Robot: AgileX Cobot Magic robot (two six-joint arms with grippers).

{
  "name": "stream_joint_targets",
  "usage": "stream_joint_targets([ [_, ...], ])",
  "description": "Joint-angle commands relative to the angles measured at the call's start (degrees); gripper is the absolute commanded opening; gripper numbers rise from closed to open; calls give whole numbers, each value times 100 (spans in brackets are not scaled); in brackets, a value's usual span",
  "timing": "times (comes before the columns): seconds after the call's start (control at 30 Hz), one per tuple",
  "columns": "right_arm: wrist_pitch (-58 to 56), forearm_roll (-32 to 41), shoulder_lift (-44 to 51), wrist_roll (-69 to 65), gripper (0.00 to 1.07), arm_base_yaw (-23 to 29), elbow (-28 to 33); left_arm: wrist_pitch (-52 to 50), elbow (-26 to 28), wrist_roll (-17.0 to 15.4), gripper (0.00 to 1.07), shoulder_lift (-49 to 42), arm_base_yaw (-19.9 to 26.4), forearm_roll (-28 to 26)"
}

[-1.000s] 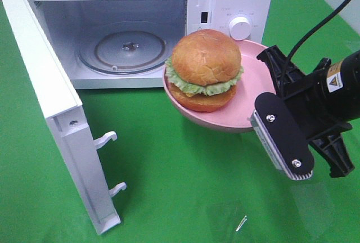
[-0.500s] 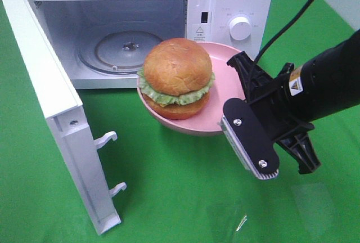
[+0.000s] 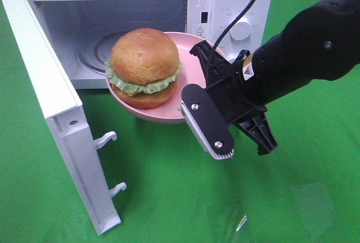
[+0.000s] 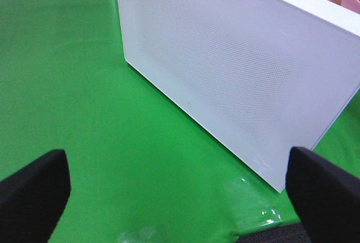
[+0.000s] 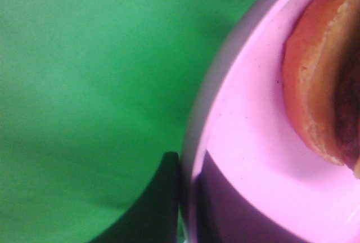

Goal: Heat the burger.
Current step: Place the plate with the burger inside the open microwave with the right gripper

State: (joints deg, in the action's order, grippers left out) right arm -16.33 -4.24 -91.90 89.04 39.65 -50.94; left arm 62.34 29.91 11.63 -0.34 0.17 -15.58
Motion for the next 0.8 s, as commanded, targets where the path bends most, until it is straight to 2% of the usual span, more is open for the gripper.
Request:
stream_joint_targets([
  [0.03,372,40,-172,-57,0,74,-350,-74,-23,11,98,-92,-23,-6],
  [0.8,195,57,-1444,-126,0,74,-1753,-74,-23,11,98,-92,-23,-6],
])
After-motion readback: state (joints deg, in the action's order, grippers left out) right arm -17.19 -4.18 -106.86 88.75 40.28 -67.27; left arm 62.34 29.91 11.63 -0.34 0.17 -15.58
